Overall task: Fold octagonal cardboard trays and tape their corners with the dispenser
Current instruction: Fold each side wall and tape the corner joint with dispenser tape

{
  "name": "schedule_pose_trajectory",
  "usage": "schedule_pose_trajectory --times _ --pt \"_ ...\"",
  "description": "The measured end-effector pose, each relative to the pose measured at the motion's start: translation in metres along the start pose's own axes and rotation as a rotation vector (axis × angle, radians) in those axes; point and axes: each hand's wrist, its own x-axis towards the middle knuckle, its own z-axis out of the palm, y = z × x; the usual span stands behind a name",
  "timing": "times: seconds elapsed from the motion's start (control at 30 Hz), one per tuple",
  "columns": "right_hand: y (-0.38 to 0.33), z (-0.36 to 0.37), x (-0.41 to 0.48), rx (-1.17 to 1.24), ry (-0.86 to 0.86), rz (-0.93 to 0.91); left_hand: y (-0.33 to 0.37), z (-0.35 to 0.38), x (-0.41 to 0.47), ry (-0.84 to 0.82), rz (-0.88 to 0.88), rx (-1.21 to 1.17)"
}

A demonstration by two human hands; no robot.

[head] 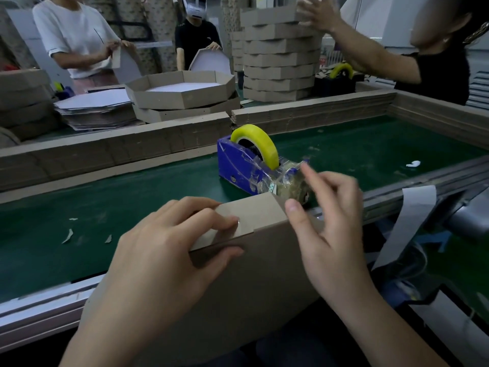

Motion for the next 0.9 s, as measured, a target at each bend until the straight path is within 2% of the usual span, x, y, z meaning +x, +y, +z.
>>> schedule_pose_trajectory --times 0.1,0.23,0.33,0.4,0.5,0.6,0.8,0.9 --pt "0.001 0.004 0.001 0.033 -0.254 0.083 0.000 -0.004 -0.003 -0.045 0.007 0.077" --pt "-0.006 0.006 -0.003 0.013 -0.316 0.009 0.016 -0.007 0.006 -0.106 0.045 0.201" --pt "-0.002 -0.005 0.012 0.123 -0.390 -0.039 0.028 -0.009 0.013 -0.074 0.045 0.189" --pt "0.011 -0.017 0.027 0.205 -0.393 0.032 0.024 -0.014 0.009 -0.032 0.062 0.096" --pt "0.030 -0.029 0.041 0.177 -0.382 0.105 0.010 -0.022 -0.002 0.041 0.007 -0.073" --pt "0.034 -0.028 0.042 0.336 -0.390 0.159 -0.002 -0.017 -0.011 0.072 -0.065 -0.234" --pt "0.029 -0.008 0.032 0.262 -0.395 0.121 -0.024 -0.005 -0.023 -0.055 -0.116 -0.309" --pt "0.019 0.002 0.026 0.257 -0.411 0.099 -0.022 -0.007 -0.011 -0.134 -0.027 -0.205"
